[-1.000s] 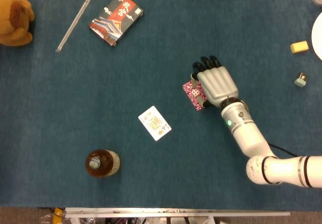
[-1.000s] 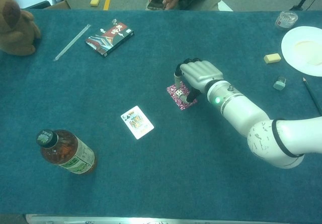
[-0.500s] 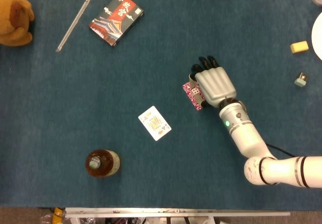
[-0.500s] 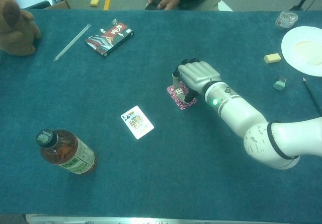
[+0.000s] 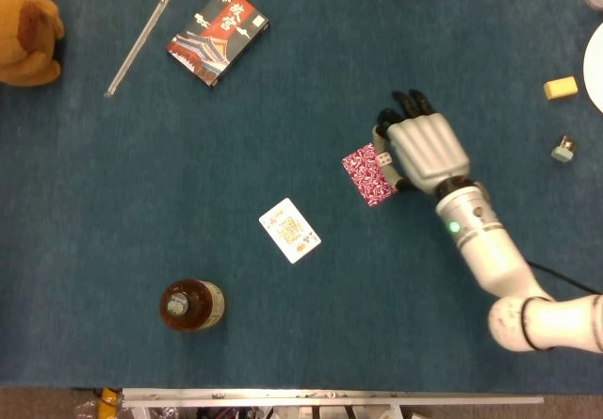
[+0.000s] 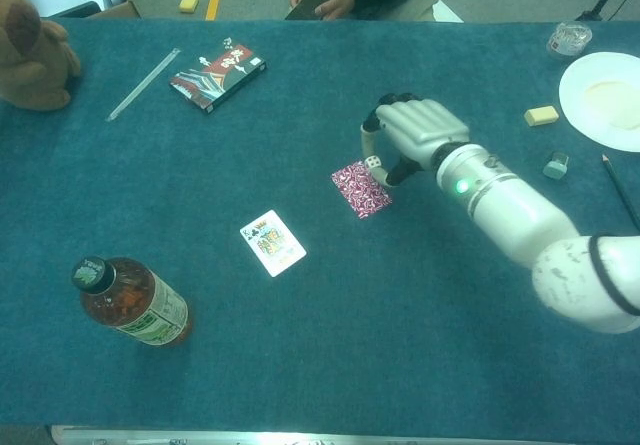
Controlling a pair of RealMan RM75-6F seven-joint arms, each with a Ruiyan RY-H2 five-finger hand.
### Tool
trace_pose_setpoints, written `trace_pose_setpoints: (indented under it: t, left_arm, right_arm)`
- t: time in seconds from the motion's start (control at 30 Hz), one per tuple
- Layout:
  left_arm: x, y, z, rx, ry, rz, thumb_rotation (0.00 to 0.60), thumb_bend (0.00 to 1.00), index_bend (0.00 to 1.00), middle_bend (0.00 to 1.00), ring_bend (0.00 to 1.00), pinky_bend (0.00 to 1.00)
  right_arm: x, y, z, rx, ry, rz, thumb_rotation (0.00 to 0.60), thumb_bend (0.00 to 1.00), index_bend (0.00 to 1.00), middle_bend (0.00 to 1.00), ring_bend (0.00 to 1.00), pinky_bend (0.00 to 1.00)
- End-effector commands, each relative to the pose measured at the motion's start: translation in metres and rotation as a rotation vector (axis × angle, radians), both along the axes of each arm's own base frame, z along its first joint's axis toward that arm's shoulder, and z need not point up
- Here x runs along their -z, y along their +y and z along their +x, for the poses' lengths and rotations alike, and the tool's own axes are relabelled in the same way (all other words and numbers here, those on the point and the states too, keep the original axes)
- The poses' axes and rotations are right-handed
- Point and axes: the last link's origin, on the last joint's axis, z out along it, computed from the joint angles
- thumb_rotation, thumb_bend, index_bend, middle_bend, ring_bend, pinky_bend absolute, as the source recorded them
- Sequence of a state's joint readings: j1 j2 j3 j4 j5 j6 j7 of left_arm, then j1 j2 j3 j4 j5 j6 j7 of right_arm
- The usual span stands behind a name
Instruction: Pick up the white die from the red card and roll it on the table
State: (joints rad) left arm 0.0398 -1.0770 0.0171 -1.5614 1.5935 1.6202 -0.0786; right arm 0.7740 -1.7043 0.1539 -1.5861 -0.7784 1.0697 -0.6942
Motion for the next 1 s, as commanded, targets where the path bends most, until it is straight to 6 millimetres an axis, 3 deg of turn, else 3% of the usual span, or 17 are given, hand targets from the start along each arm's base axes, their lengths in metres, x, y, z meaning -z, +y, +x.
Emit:
trace_pose_setpoints:
  t: [0.03,0.23,0.4,0.43,0.5,0.6,0.63,1.0]
  left_arm:
    - [0.001,0.001,0.000,0.002,-0.001,-0.003,0.600,0.27,0.28,0.21,0.13,0.09]
    - [0.002,0.002,0.003,0.012,-0.002,-0.005,0.600,0.27,0.28,0.21,0.13,0.09]
    - [0.000,0.001,0.002,0.007,0.002,0.002,0.600,0.27,0.28,0.21,0.13,0.09]
    - [0.000,0.001,0.002,0.006,0.002,0.003,0.600,0.27,0.28,0.21,0.13,0.09]
    - [-0.001,0.001,0.002,0.005,0.002,0.004,0.600,0.27,0.28,0.21,0.13,0.09]
    - [-0.001,0.001,0.002,0.005,0.002,0.004,0.600,0.27,0.28,0.21,0.13,0.09]
    - [-0.001,0.001,0.001,0.004,0.002,0.004,0.600,0.27,0.28,0.21,0.13,0.09]
    - [0.000,0.002,0.002,0.009,0.002,0.002,0.600,0.27,0.28,0.21,0.13,0.09]
  right_arm:
    - [-0.015,0.001,-0.008,0.020,0.005,-0.010,0.600,0.35,0.64,0.28,0.00,0.00]
    - [-0.033,-0.003,-0.005,0.032,-0.061,-0.056,0.600,0.35,0.64,0.28,0.00,0.00]
    - [-0.046,-0.004,0.015,-0.130,-0.373,-0.240,0.600,0.34,0.61,0.24,0.00,0.00]
    - [-0.047,-0.003,0.016,-0.162,-0.409,-0.262,0.600,0.34,0.55,0.20,0.00,0.00]
    - [-0.048,-0.003,0.016,-0.209,-0.451,-0.296,0.600,0.34,0.32,0.10,0.00,0.00]
    - [-0.050,-0.003,0.014,-0.221,-0.462,-0.316,0.600,0.34,0.05,0.03,0.00,0.00]
    - [-0.051,-0.003,0.013,-0.221,-0.467,-0.321,0.600,0.34,0.02,0.03,0.00,0.00]
    - [-0.070,0.002,-0.003,-0.205,-0.428,-0.344,0.600,0.34,0.00,0.03,0.00,0.00]
